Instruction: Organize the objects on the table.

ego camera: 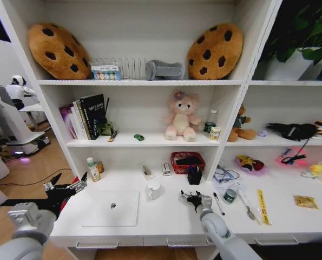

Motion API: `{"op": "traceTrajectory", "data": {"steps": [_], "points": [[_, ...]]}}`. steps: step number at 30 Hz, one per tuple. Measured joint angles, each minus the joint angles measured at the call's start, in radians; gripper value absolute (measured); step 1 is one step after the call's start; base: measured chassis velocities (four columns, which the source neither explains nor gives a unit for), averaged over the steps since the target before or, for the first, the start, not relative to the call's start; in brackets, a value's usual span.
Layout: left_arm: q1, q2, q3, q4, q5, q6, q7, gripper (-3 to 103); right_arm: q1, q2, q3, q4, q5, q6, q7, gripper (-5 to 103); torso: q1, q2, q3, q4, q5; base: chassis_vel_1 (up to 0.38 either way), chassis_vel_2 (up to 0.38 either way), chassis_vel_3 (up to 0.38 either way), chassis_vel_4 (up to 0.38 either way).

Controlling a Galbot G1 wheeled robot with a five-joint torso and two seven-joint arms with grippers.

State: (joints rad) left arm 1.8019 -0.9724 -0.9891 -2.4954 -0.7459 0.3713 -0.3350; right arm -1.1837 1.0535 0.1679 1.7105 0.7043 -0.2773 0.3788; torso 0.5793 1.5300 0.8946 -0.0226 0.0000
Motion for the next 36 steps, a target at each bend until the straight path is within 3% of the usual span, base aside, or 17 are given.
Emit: {"op": "traceTrajectory", "data": {"steps": [3,5,6,9,10,12,16,19,20,22,24,27,31,33,36], "points": [[0.0,0.0,0.0,0.0,0.0,0.0,0.0,100,0.003,-0.008,0.0,-0.001,0.042,-0.029,0.007,93,0.0,0.0,0.0,0.0,0.0,0.0,0.0,0.0,0.0],[0.0,0.0,0.0,0.0,0.0,0.0,0.0,100,0.003,-0.01,-0.002,0.001,0.053,-0.035,0.012,93,0.0,0.0,0.0,0.0,0.0,0.0,0.0,0.0,0.0],[0.0,0.0,0.0,0.0,0.0,0.0,0.0,100,0.004,-0.014,-0.004,0.003,0.067,-0.046,0.021,83,0.0,0.0,0.0,-0.0001,-0.0002,0.0,0.0,0.0,0.0],[0.0,0.0,0.0,0.0,0.0,0.0,0.0,100,0.009,-0.019,-0.006,0.002,0.088,-0.055,0.023,77,0.0,0.0,0.0,-0.0001,-0.0005,0.0,0.0,0.0,0.0],[0.0,0.0,0.0,0.0,0.0,0.0,0.0,100,0.013,-0.022,-0.011,0.002,0.098,-0.057,0.024,66,0.0,0.0,0.0,-0.0001,-0.0004,0.0,0.0,0.0,0.0],[0.0,0.0,0.0,0.0,0.0,0.0,0.0,100,0.016,-0.025,-0.014,0.001,0.098,-0.057,0.024,66,0.0,0.0,0.0,-0.0001,-0.0002,0.0,0.0,0.0,0.0],[0.0,0.0,0.0,0.0,0.0,0.0,0.0,100,0.022,-0.039,-0.016,0.003,0.098,-0.061,0.029,50,0.0,0.0,0.0,0.0,0.0002,0.0,0.0,0.0,0.0],[0.0,0.0,0.0,0.0,0.0,0.0,0.0,100,0.021,-0.045,-0.015,0.006,0.101,-0.062,0.029,44,0.0,0.0,0.0,0.0,0.0003,0.0,0.0,0.0,0.0],[0.0,0.0,0.0,0.0,0.0,0.0,0.0,100,0.019,-0.051,-0.011,0.01,0.104,-0.064,0.029,33,0.0,0.0,0.0,0.0,0.0003,0.0,0.0,0.0,0.0],[0.0,0.0,0.0,0.0,0.0,0.0,0.0,100,0.016,-0.055,-0.008,0.012,0.107,-0.065,0.029,33,0.0,0.0,0.0,0.0,0.0004,0.0,0.0,0.0,0.0],[0.0,0.0,0.0,0.0,0.0,0.0,0.0,100,0.012,-0.068,0.002,0.021,0.113,-0.066,0.022,18,0.0,0.0,0.0,0.0,0.0002,0.0,0.0,0.0,0.0],[0.0,0.0,0.0,0.0,0.0,0.0,0.0,100,0.011,-0.073,0.013,0.029,0.117,-0.066,0.021,8,0.0,0.0,0.0,0.0002,-0.0002,0.0,0.0,0.0,0.0],[0.0,0.0,0.0,0.0,0.0,0.0,0.0,100,0.009,-0.079,0.029,0.049,0.098,-0.064,0.008,2,0.0,0.0,0.0,0.0001,0.0003,0.0,0.0,0.0,0.0],[0.0,0.0,0.0,0.0,0.0,0.0,0.0,100,0.004,-0.097,0.062,0.079,-0.003,-0.035,-0.054,0,0.0,0.0,0.0,0.0001,-0.0001,0.0,0.0,0.0,0.0],[0.0,0.0,0.0,0.0,0.0,0.0,0.0,100,0.002,-0.108,0.078,0.099,-0.026,-0.03,-0.071,0,0.0,0.0,0.0,0.0,-0.0001,0.0,0.0,0.0,0.0]]}}
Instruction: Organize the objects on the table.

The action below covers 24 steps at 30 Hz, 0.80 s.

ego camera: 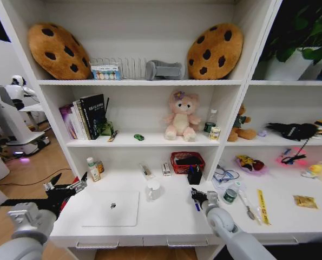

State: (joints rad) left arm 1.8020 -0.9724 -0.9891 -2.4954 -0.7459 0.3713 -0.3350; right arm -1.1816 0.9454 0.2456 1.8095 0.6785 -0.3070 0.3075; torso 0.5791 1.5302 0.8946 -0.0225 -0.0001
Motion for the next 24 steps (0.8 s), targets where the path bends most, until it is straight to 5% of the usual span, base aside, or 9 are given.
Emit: {"op": "traceTrajectory", "data": {"steps": [8,16,18,19,21,24], "points": [[0.0,0.0,0.0,0.0,0.0,0.0,0.0,100,-0.027,-0.01,0.014,0.014,0.052,-0.017,0.0,2,0.0,0.0,0.0,-0.0002,0.0001,0.0,0.0,0.0,0.0],[0.0,0.0,0.0,0.0,0.0,0.0,0.0,100,0.02,0.011,-0.059,-0.045,0.14,-0.061,0.019,34,0.0,0.0,0.0,0.0,0.0002,0.0,0.0,0.0,0.0],[0.0,0.0,0.0,0.0,0.0,0.0,0.0,100,0.026,0.013,-0.068,-0.053,0.141,-0.061,0.02,34,0.0,0.0,0.0,0.0,0.0001,0.0,0.0,0.0,0.0],[0.0,0.0,0.0,0.0,0.0,0.0,0.0,100,0.037,0.017,-0.082,-0.065,0.143,-0.061,0.022,44,0.0,0.0,0.0,0.0,0.0001,0.0,0.0,0.0,0.0],[0.0,0.0,0.0,0.0,0.0,0.0,0.0,100,0.041,0.02,-0.088,-0.069,0.146,-0.062,0.026,44,0.0,0.0,0.0,0.0,0.0002,0.0,0.0,0.0,0.0],[0.0,0.0,0.0,0.0,0.0,0.0,0.0,100,0.046,0.023,-0.103,-0.074,0.148,-0.063,0.032,61,0.0,0.0,0.0,0.0,0.0001,0.0,0.0,0.0,0.0]]}}
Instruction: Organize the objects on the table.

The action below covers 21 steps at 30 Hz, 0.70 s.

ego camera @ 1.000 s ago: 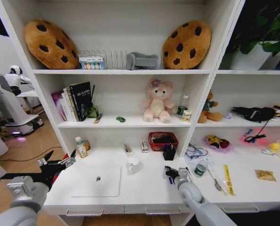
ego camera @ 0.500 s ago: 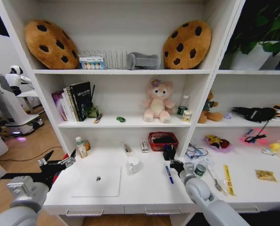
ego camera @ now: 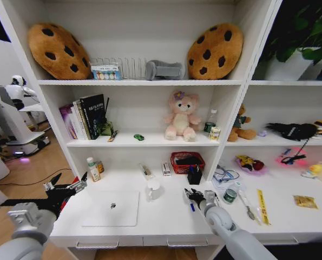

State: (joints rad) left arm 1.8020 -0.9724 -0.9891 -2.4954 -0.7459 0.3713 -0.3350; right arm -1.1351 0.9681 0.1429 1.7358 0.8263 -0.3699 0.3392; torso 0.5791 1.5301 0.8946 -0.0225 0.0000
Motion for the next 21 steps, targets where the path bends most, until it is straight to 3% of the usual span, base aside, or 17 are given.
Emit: {"op": "traceTrajectory", "data": {"steps": [1,3,7,14,15,17,21], "points": [[0.0,0.0,0.0,0.0,0.0,0.0,0.0,100,0.0,0.0,0.0,0.0,0.0,0.0,0.0,61,0.0,0.0,0.0,0.0,0.0,0.0,0.0,0.0,0.0],[0.0,0.0,0.0,0.0,0.0,0.0,0.0,100,-0.001,0.0,-0.008,0.0,-0.001,-0.001,0.001,72,0.0,0.0,0.0,0.0,0.0,0.0,0.0,0.0,0.0],[0.0,0.0,0.0,0.0,0.0,0.0,0.0,100,-0.006,0.0,-0.016,0.004,-0.001,-0.005,0.005,78,0.0,0.0,0.0,0.0,0.0,0.0,0.0,0.0,0.0],[0.0,0.0,0.0,0.0,0.0,0.0,0.0,100,-0.011,-0.006,-0.02,0.012,0.016,-0.014,0.036,50,0.0,0.0,0.0,0.0,0.0,0.0,0.0,0.0,0.0],[0.0,0.0,0.0,0.0,0.0,0.0,0.0,100,-0.011,-0.006,-0.02,0.012,0.016,-0.014,0.036,50,0.0,0.0,0.0,0.0,0.0,0.0,0.0,0.0,0.0],[0.0,0.0,0.0,0.0,0.0,0.0,0.0,100,-0.012,-0.01,-0.014,0.012,0.024,-0.015,0.038,33,0.0,0.0,0.0,0.0,0.0,0.0,0.0,0.0,0.0],[0.0,0.0,0.0,0.0,0.0,0.0,0.0,100,-0.013,-0.013,-0.012,0.01,0.03,-0.015,0.04,28,0.0,0.0,0.0,0.0,0.0,0.0,0.0,0.0,0.0]]}}
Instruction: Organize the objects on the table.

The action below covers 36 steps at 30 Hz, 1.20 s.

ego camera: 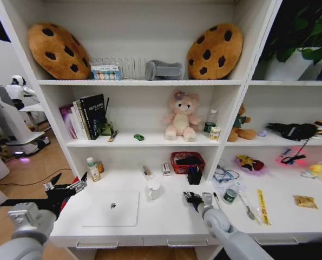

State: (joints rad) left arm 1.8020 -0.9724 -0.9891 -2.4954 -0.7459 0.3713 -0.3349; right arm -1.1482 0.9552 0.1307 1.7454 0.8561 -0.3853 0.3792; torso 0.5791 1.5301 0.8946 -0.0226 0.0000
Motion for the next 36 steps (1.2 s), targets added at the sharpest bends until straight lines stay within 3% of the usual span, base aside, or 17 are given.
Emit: {"op": "traceTrajectory", "data": {"steps": [1,3,4,11,13,16,17,19,25,30,36], "points": [[0.0,0.0,0.0,0.0,0.0,0.0,0.0,100,0.0,-0.002,0.0,-0.005,-0.001,0.001,0.002,18,0.0,0.0,0.0,0.0001,0.0001,0.0,0.0,0.0,0.0],[0.0,0.0,0.0,0.0,0.0,0.0,0.0,100,0.0,-0.004,0.001,-0.006,-0.001,0.002,0.002,18,0.0,0.0,0.0,0.0,0.0001,0.0,0.0,0.0,0.0],[0.0,0.0,0.0,0.0,0.0,0.0,0.0,100,-0.001,-0.007,0.002,-0.008,-0.001,0.004,0.001,12,0.0,0.0,0.0,0.0,0.0,0.0,0.0,0.0,0.0],[0.0,0.0,0.0,0.0,0.0,0.0,0.0,100,0.002,-0.014,0.013,-0.006,-0.05,0.026,-0.013,12,0.0,0.0,0.0,0.0,0.0001,0.0,0.0,0.0,0.0],[0.0,0.0,0.0,0.0,0.0,0.0,0.0,100,0.002,-0.017,0.03,0.0,-0.115,0.096,-0.059,12,0.0,0.0,0.0,-0.0001,0.0001,0.0,0.0,0.0,0.0],[0.0,0.0,0.0,0.0,0.0,0.0,0.0,100,0.003,-0.02,0.038,0.002,-0.17,0.135,-0.077,12,0.0,0.0,0.0,0.0,0.0001,0.0,0.0,0.0,0.0],[0.0,0.0,0.0,0.0,0.0,0.0,0.0,100,0.026,-0.02,0.044,-0.01,-0.293,0.211,-0.067,12,0.0,0.0,0.0,-0.0001,0.0,0.0,0.0,0.0,0.0],[0.0,0.0,0.0,0.0,0.0,0.0,0.0,100,0.059,-0.02,0.046,-0.03,-0.366,0.281,-0.086,12,0.0,0.0,0.0,0.0,0.0001,0.0,0.0,0.0,0.0],[0.0,0.0,0.0,0.0,0.0,0.0,0.0,100,0.139,-0.011,0.024,-0.101,-0.404,0.385,-0.115,12,0.0,0.0,0.0,0.0,0.0002,0.0,0.0,0.0,0.0],[0.0,0.0,0.0,0.0,0.0,0.0,0.0,100,0.287,0.028,-0.028,-0.265,-0.396,0.482,-0.126,12,0.0,0.0,0.0,0.0,0.0002,0.0,0.0,0.0,0.0],[0.0,0.0,0.0,0.0,0.0,0.0,0.0,100,0.384,0.067,-0.045,-0.367,-0.393,0.54,-0.142,12,0.0,0.0,0.0,0.0001,0.0,0.0,0.0,0.0,0.0]]}}
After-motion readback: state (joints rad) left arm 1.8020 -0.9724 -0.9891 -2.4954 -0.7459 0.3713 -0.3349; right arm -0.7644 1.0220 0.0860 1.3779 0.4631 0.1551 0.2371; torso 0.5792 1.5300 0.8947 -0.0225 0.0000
